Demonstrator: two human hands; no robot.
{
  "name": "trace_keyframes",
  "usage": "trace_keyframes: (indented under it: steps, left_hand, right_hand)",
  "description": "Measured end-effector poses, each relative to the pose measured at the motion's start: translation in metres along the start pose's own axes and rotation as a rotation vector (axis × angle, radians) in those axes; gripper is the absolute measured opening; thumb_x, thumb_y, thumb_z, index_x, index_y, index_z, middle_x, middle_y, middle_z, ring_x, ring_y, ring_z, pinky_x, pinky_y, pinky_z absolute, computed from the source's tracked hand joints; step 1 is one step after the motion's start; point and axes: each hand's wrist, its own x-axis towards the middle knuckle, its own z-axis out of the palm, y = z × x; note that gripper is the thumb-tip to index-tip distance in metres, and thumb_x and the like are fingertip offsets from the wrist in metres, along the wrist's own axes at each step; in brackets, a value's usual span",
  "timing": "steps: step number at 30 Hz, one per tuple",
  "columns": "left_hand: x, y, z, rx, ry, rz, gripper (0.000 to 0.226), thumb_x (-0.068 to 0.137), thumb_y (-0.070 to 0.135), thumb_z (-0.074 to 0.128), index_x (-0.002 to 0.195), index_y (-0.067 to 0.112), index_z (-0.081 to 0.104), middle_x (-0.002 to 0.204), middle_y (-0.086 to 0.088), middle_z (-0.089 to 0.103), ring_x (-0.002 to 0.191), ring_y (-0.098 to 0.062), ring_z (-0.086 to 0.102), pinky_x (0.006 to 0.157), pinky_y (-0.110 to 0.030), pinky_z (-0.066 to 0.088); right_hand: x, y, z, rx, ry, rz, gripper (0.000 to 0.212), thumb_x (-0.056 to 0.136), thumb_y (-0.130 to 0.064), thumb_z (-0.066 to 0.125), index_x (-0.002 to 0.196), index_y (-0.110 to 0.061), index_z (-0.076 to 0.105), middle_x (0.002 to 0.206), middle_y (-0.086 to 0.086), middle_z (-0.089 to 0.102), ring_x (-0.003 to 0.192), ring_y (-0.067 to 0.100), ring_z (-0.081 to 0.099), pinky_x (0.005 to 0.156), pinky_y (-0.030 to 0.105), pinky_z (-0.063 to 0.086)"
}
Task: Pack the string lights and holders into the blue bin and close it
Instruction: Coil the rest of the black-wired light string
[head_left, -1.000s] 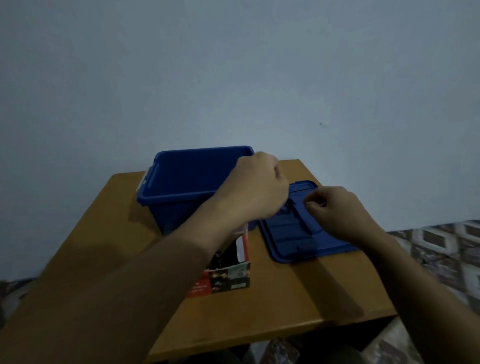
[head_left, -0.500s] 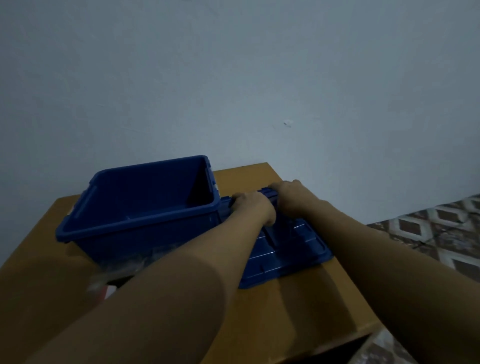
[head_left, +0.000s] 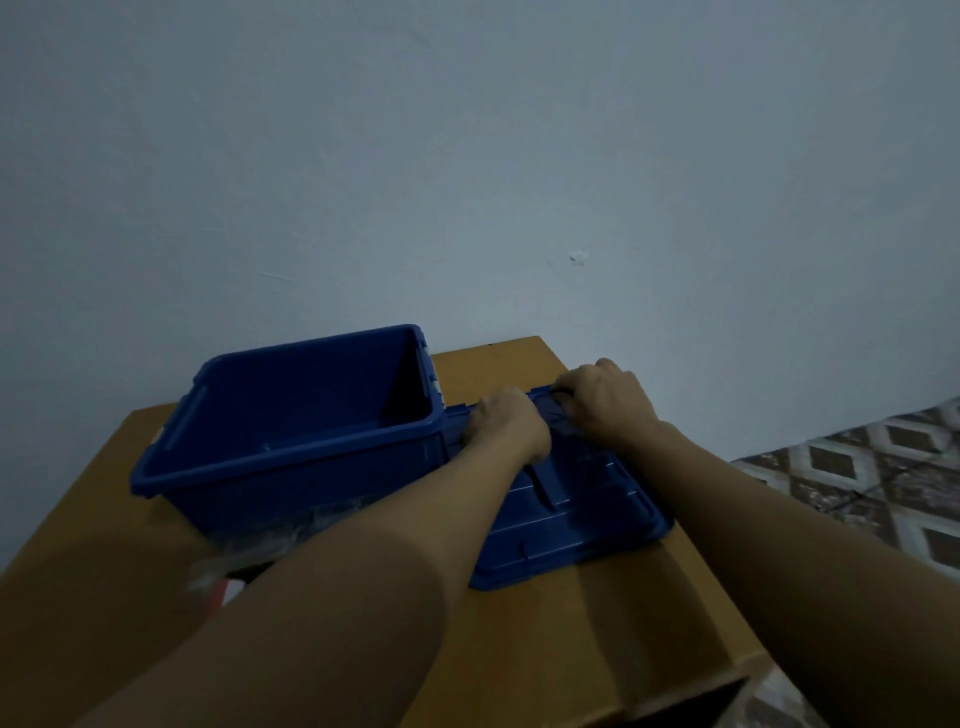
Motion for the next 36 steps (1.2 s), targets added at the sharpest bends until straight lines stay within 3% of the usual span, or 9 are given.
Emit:
trace_keyframes:
  steps: [7,11,14,17,20,24,28,33,36]
  left_hand:
    - [-0.046,0.000,-0.039,-0.266,0.114,0.212,0.012,0.086,0.007,0.053,0.075,0.011,0.054,0.076,-0.002,0.055,0.069,-0.019,0.053,0.052,-0.025,0.037]
    - [-0.084,-0.014,-0.066,-0.667,0.097,0.342,0.018,0.087,0.005,0.057,0.088,0.016,0.071,0.074,0.002,0.063,0.068,-0.014,0.056,0.057,-0.023,0.042]
    - [-0.116,-0.033,-0.083,-0.880,0.066,0.372,0.022,0.091,0.002,0.060,0.083,0.019,0.072,0.078,0.003,0.069,0.068,-0.006,0.062,0.060,-0.021,0.051]
    - [-0.148,-0.056,-0.097,-0.973,0.022,0.397,0.022,0.092,-0.002,0.059,0.087,0.015,0.073,0.090,-0.010,0.072,0.082,-0.021,0.069,0.076,-0.034,0.059]
    - [-0.180,-0.078,-0.107,-1.095,-0.009,0.417,0.015,0.094,-0.003,0.057,0.095,0.005,0.070,0.083,-0.012,0.070,0.077,-0.022,0.067,0.078,-0.040,0.058]
    - [-0.222,-0.102,-0.117,-1.237,-0.029,0.435,0.014,0.095,0.002,0.056,0.103,-0.003,0.067,0.074,-0.013,0.066,0.064,-0.022,0.063,0.065,-0.038,0.057]
    - [-0.269,-0.126,-0.126,-1.295,-0.034,0.402,0.016,0.095,0.016,0.062,0.088,0.006,0.072,0.065,-0.004,0.061,0.050,-0.015,0.054,0.050,-0.030,0.050]
    - [-0.314,-0.156,-0.142,-1.258,-0.062,0.390,0.026,0.097,0.029,0.057,0.086,0.006,0.066,0.061,-0.003,0.053,0.034,-0.008,0.031,0.035,-0.018,0.024]
    - [-0.333,-0.170,-0.149,-1.190,-0.070,0.382,0.031,0.089,0.037,0.061,0.080,0.007,0.063,0.058,-0.004,0.052,0.032,-0.006,0.028,0.034,-0.017,0.019]
  right_hand:
    - [-0.024,-0.009,-0.063,0.285,0.151,0.018,0.032,0.099,-0.030,0.055,0.074,-0.015,0.067,0.070,0.007,0.069,0.072,0.029,0.065,0.067,0.042,0.054]
    - [-0.057,-0.031,-0.109,0.472,0.252,0.012,0.018,0.099,-0.028,0.058,0.097,-0.018,0.072,0.065,-0.003,0.065,0.065,0.019,0.067,0.057,0.027,0.048]
    - [-0.089,-0.049,-0.140,0.579,0.260,-0.012,0.016,0.098,-0.030,0.061,0.096,-0.020,0.073,0.063,0.000,0.067,0.061,0.021,0.067,0.057,0.029,0.051]
    - [-0.123,-0.070,-0.167,0.674,0.217,-0.067,0.015,0.096,-0.031,0.064,0.092,-0.021,0.074,0.061,-0.002,0.066,0.056,0.014,0.065,0.058,0.030,0.054]
    - [-0.153,-0.094,-0.191,0.772,0.151,-0.116,0.016,0.096,-0.028,0.065,0.090,-0.016,0.074,0.062,0.002,0.064,0.054,0.013,0.060,0.054,0.025,0.051]
    - [-0.186,-0.123,-0.215,0.872,0.084,-0.170,0.018,0.095,-0.024,0.066,0.088,-0.009,0.073,0.060,0.002,0.060,0.054,0.014,0.052,0.053,0.025,0.047]
    - [-0.219,-0.151,-0.234,0.889,0.046,-0.241,0.018,0.095,-0.026,0.065,0.087,-0.012,0.074,0.055,-0.004,0.056,0.053,0.015,0.046,0.052,0.032,0.039]
    - [-0.256,-0.183,-0.253,0.832,-0.075,-0.333,0.022,0.097,-0.029,0.062,0.090,-0.012,0.073,0.046,-0.003,0.046,0.040,0.012,0.034,0.042,0.025,0.030]
    - [-0.274,-0.200,-0.261,0.804,-0.200,-0.407,0.023,0.099,-0.027,0.059,0.090,-0.008,0.068,0.048,-0.001,0.053,0.037,0.012,0.040,0.040,0.023,0.034]
